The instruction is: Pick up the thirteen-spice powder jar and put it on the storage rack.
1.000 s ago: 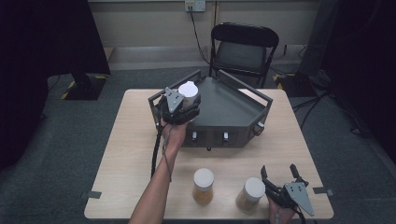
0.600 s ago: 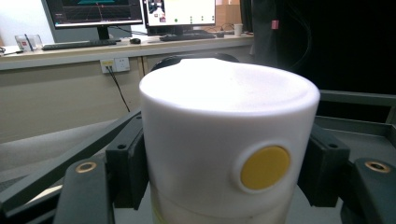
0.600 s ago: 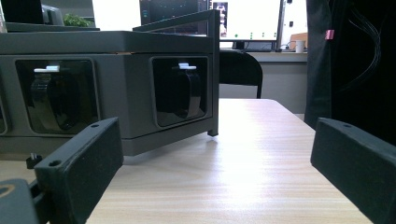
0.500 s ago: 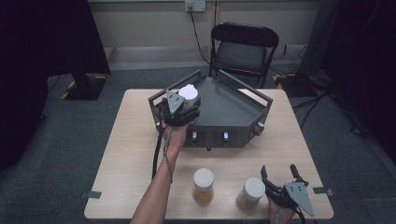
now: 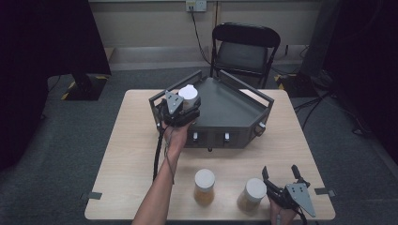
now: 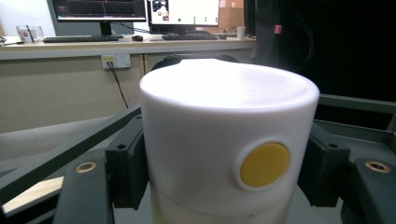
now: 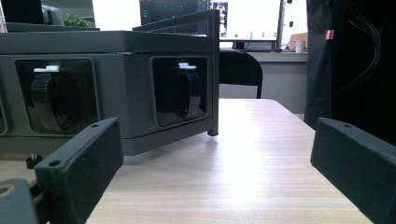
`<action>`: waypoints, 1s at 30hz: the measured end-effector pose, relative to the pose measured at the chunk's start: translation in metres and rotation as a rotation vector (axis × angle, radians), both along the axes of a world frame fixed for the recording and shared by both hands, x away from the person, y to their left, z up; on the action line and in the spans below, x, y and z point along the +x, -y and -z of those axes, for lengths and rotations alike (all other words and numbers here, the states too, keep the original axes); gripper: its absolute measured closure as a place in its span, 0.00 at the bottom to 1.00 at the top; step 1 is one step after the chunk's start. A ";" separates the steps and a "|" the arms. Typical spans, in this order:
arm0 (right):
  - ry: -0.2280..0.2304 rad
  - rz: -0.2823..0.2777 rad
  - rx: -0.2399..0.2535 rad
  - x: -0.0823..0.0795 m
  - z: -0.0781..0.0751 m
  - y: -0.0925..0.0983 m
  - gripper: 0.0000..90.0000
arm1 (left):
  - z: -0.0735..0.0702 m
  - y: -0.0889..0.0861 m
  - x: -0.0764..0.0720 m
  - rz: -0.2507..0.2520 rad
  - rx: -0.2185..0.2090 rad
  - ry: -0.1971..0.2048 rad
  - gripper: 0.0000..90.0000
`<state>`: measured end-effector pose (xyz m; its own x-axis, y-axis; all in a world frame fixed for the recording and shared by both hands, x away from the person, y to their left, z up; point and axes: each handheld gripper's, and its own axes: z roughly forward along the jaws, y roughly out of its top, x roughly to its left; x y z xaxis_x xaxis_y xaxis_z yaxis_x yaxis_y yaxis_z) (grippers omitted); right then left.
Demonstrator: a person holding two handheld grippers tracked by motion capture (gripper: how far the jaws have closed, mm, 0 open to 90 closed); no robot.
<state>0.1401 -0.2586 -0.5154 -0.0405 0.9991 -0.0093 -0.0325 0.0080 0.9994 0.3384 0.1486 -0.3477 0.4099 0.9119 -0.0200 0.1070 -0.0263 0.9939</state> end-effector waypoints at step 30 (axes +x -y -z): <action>0.000 0.000 0.000 0.000 0.000 0.000 0.01 | 0.002 0.001 0.002 0.003 -0.014 0.003 0.19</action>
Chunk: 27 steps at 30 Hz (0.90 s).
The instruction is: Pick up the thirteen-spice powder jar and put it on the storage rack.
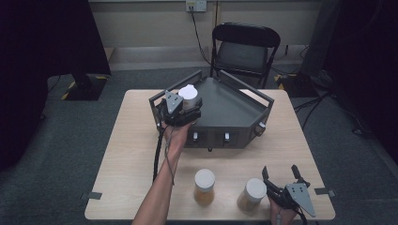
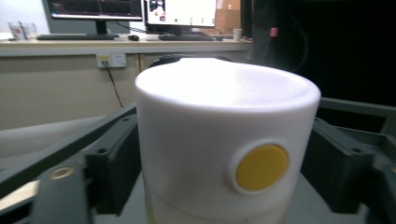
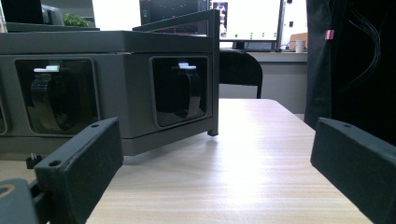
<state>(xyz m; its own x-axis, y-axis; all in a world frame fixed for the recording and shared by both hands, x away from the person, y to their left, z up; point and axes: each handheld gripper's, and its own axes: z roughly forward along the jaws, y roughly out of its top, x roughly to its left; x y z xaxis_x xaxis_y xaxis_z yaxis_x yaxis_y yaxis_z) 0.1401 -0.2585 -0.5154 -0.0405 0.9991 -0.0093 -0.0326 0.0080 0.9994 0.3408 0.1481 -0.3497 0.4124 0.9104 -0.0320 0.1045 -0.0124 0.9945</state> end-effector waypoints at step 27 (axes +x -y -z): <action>0.000 -0.001 0.000 0.000 0.000 0.000 0.01 | 0.001 -0.008 -0.015 -0.019 -0.048 0.067 0.00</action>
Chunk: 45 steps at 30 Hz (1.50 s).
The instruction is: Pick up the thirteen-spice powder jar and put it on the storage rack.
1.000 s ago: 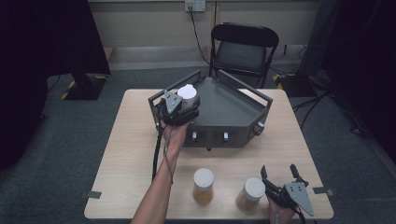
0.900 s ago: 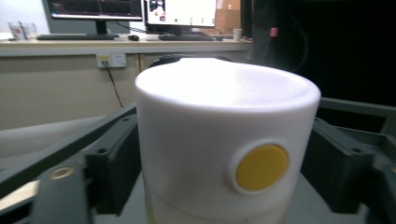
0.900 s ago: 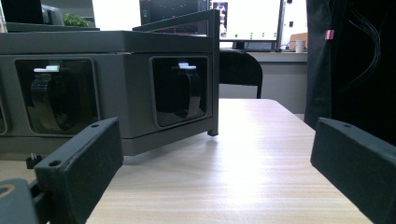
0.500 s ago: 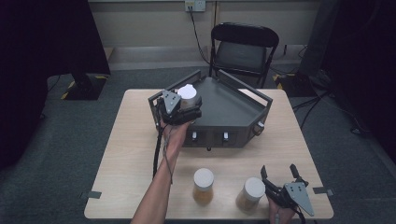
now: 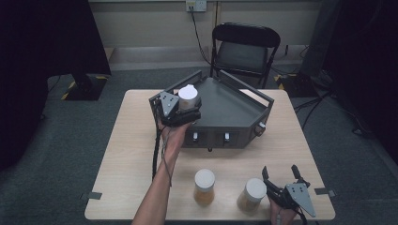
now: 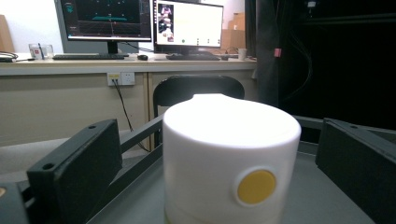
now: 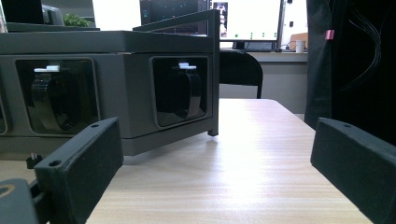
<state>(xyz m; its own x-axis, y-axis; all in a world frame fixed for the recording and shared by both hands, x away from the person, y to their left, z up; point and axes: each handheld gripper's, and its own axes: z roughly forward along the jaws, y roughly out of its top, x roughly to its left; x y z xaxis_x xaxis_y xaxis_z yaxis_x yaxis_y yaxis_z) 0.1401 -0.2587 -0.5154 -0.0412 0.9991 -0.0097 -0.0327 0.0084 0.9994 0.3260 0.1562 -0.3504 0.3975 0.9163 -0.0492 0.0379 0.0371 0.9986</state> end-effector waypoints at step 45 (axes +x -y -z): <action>0.000 0.002 0.000 0.000 0.000 0.000 0.01 | 0.005 -0.030 -0.048 0.021 -0.040 0.041 0.00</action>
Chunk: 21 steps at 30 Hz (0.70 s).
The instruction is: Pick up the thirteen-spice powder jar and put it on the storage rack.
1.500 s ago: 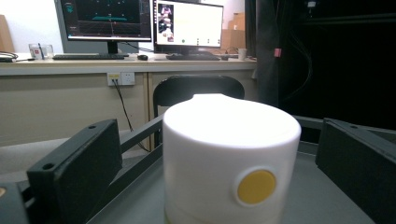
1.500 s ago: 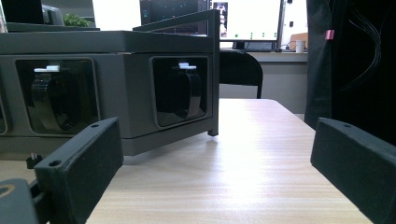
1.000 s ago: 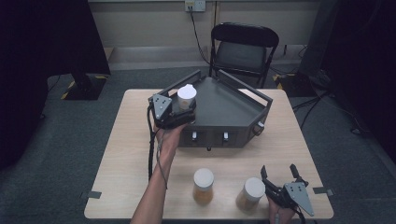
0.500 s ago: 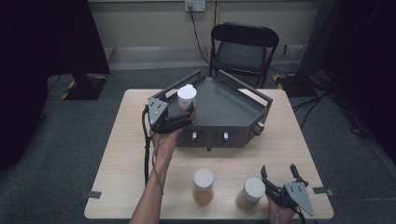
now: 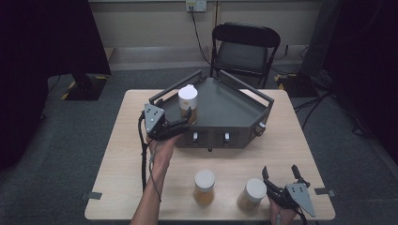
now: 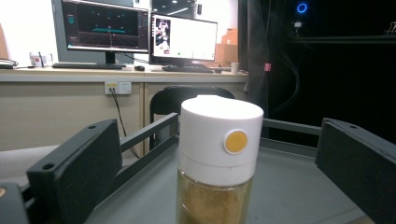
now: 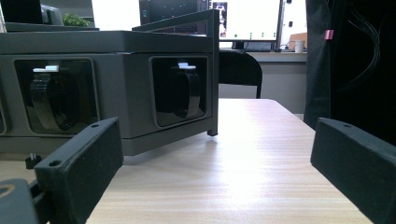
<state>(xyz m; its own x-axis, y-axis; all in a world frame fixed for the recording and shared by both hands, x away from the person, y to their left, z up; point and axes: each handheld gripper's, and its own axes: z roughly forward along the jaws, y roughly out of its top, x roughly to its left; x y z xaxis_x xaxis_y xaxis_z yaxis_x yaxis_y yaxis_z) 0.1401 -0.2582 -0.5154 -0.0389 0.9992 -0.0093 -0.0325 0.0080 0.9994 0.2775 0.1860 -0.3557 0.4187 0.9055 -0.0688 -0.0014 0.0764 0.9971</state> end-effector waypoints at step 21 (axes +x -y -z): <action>0.000 0.003 0.000 0.000 0.000 0.000 0.01 | 0.017 -0.009 -0.027 -0.011 -0.010 0.039 0.00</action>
